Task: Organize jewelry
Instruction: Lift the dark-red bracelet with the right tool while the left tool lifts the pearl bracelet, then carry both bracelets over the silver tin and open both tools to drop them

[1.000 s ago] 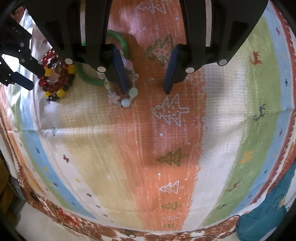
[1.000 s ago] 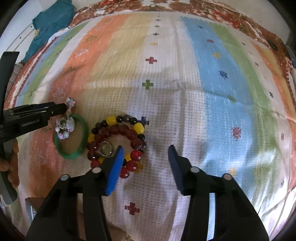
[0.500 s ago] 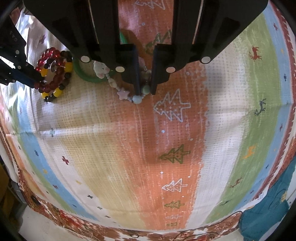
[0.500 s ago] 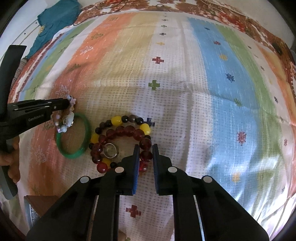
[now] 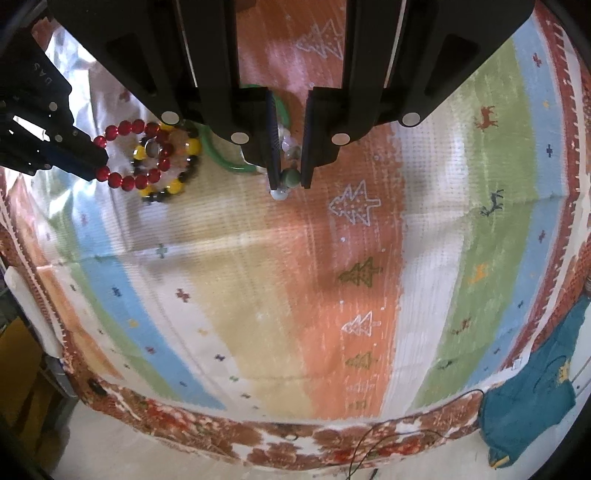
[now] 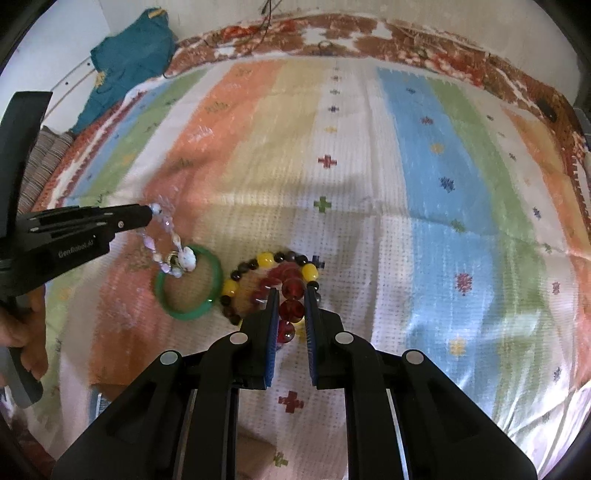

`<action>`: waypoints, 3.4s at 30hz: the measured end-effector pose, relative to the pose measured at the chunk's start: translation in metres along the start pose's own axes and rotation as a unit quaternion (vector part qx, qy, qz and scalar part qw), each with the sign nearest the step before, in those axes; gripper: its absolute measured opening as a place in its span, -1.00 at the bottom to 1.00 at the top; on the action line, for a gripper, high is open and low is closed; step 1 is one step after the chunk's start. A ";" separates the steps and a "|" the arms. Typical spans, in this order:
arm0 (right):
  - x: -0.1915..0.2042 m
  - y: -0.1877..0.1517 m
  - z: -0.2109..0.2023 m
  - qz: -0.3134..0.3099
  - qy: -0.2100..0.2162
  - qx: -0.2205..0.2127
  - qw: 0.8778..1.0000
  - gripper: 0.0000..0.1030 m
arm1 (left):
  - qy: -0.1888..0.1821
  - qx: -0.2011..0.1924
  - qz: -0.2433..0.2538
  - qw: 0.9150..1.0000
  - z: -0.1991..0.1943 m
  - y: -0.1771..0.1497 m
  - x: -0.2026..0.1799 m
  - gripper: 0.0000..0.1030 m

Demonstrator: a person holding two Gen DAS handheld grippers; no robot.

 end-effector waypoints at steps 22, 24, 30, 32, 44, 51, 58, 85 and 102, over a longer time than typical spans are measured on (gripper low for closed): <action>0.005 -0.001 -0.040 0.010 0.015 -0.033 0.999 -0.72 | -0.022 -0.037 0.017 0.999 -0.050 -0.002 -0.029 -0.80; 0.005 -0.002 -0.040 0.010 0.015 -0.033 0.999 -0.72 | -0.020 -0.038 0.021 0.999 -0.053 -0.002 -0.031 -0.80; 0.006 -0.003 -0.044 0.006 0.012 -0.038 0.999 -0.72 | -0.024 -0.045 0.024 0.998 -0.061 -0.004 -0.037 -0.80; 0.007 -0.004 -0.046 0.003 0.010 -0.041 0.999 -0.72 | -0.024 -0.049 0.027 0.998 -0.065 -0.004 -0.040 -0.80; 0.010 -0.005 -0.062 0.007 0.015 -0.053 0.998 -0.72 | -0.036 -0.059 0.035 0.997 -0.081 -0.012 -0.053 -0.80; 0.010 -0.006 -0.075 0.003 0.015 -0.067 0.998 -0.72 | -0.038 -0.071 0.047 0.996 -0.095 -0.016 -0.064 -0.80; 0.013 -0.011 -0.088 0.008 0.018 -0.078 0.997 -0.72 | -0.050 -0.080 0.047 0.994 -0.108 -0.023 -0.072 -0.80; 0.031 -0.037 -0.137 -0.018 0.029 -0.125 0.992 -0.72 | -0.094 -0.128 0.076 0.984 -0.173 -0.066 -0.116 -0.80; 0.034 -0.052 -0.154 -0.029 0.046 -0.133 0.990 -0.72 | -0.104 -0.129 0.083 0.983 -0.184 -0.088 -0.121 -0.80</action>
Point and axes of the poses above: each gripper's, at about its wrist camera, not at the fingertips, and z roughly the way its jaws point, x to its left, y to its top, the point moved 10 cm from there along z, roughly the way its jaws point, and after that the axes turned 9 degrees about -y, right-handed, at the moved point
